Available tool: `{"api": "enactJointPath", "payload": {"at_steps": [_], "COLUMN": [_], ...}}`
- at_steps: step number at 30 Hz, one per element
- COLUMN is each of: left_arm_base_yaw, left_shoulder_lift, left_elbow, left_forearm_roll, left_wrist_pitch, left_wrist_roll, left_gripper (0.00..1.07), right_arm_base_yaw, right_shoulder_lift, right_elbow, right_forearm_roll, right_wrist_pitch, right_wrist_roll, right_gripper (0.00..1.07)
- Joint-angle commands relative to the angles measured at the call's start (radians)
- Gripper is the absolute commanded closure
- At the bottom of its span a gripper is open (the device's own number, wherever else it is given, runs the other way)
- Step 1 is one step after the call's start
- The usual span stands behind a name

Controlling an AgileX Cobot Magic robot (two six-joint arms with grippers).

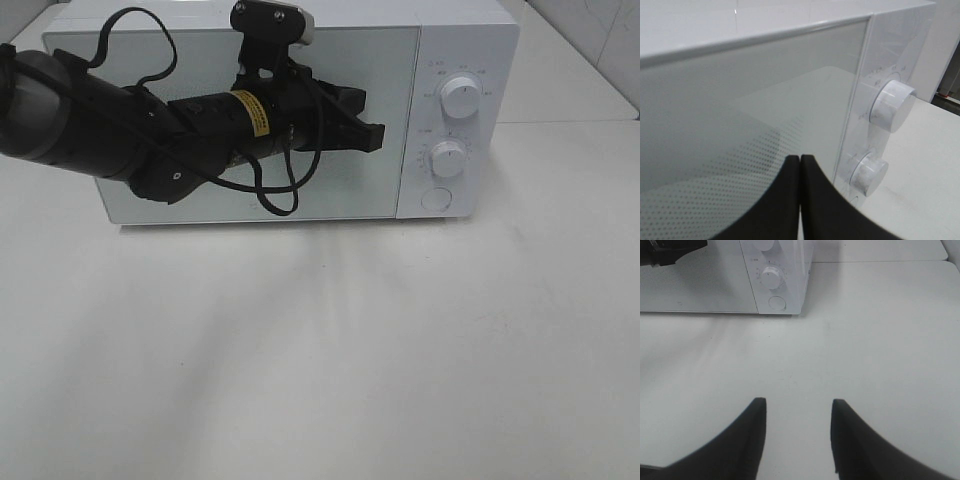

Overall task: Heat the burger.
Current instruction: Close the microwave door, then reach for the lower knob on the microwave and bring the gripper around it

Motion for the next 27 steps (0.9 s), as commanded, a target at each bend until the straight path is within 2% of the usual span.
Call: {"api": "enactJointPath", "payload": {"at_steps": [1,5,6,8,9,11,12,13,14,15,16,17,18,19,20,21,22,24,27], "left_arm_base_yaw": [0.018,-0.025,-0.047,-0.058,-0.079,-0.091,-0.115,-0.115,-0.125,-0.149,-0.149,-0.175,-0.175,-0.186,-0.204,-0.204,-0.226,-0.235,-0.278], "left_shoulder_lift": [-0.008,-0.038,-0.053,-0.062,-0.074,-0.082,-0.097,-0.097,-0.105,-0.126,-0.126,-0.153,-0.153,-0.165,-0.185,-0.185,-0.211,-0.223,-0.279], "left_elbow": [-0.034,-0.034,-0.031,-0.031,-0.031,-0.031,-0.031,-0.031,-0.031,-0.031,-0.031,-0.031,-0.031,-0.031,-0.031,-0.031,-0.031,-0.031,-0.031], "left_forearm_roll": [-0.037,-0.037,-0.038,-0.038,-0.038,-0.038,-0.037,-0.037,-0.037,-0.037,-0.037,-0.037,-0.037,-0.039,-0.051,-0.051,-0.051,-0.051,-0.053], "left_wrist_pitch": [0.023,0.089,0.119,0.136,0.165,0.177,0.213,0.213,0.233,0.296,0.296,0.361,0.361,0.396,0.457,0.457,0.537,0.571,0.747], "left_wrist_roll": [-0.011,-0.020,-0.020,-0.020,-0.020,-0.020,-0.024,-0.024,-0.024,-0.024,-0.024,-0.024,-0.024,-0.024,-0.024,-0.024,-0.023,-0.023,-0.024], "left_gripper": [1.07,1.04,0.99,0.96,0.90,0.87,0.80,0.80,0.76,0.65,0.65,0.49,0.49,0.39,0.20,0.20,0.06,0.04,0.04], "right_arm_base_yaw": [-0.007,-0.007,-0.007,-0.007,-0.007,-0.007,-0.007,-0.007,-0.007,-0.007,-0.007,-0.007,-0.007,-0.007,-0.007,-0.007,-0.007,-0.007,-0.007], "right_shoulder_lift": [-0.029,-0.029,-0.029,-0.029,-0.029,-0.029,-0.029,-0.029,-0.029,-0.029,-0.029,-0.029,-0.029,-0.029,-0.029,-0.029,-0.029,-0.029,-0.029], "right_elbow": [0.002,0.002,0.002,0.002,0.002,0.002,0.002,0.002,0.002,0.002,0.002,0.002,0.002,0.002,0.002,0.002,0.002,0.002,0.002], "right_forearm_roll": [-0.001,-0.001,-0.001,-0.001,-0.001,-0.001,-0.001,-0.001,-0.001,-0.001,-0.001,-0.001,-0.001,-0.001,-0.001,-0.001,-0.001,-0.001,-0.001], "right_wrist_pitch": [-0.006,-0.006,-0.006,-0.006,-0.006,-0.006,-0.006,-0.006,-0.006,-0.006,-0.006,-0.006,-0.006,-0.006,-0.006,-0.006,-0.006,-0.006,-0.006], "right_wrist_roll": [0.004,0.004,0.004,0.004,0.004,0.004,0.004,0.004,0.004,0.004,0.004,0.004,0.004,0.004,0.004,0.004,0.004,0.004,0.004], "right_gripper": [0.66,0.66,0.66,0.66,0.66,0.66,0.66,0.66,0.66,0.66,0.66,0.66,0.66,0.66,0.66,0.66,0.66,0.66,0.66]}}
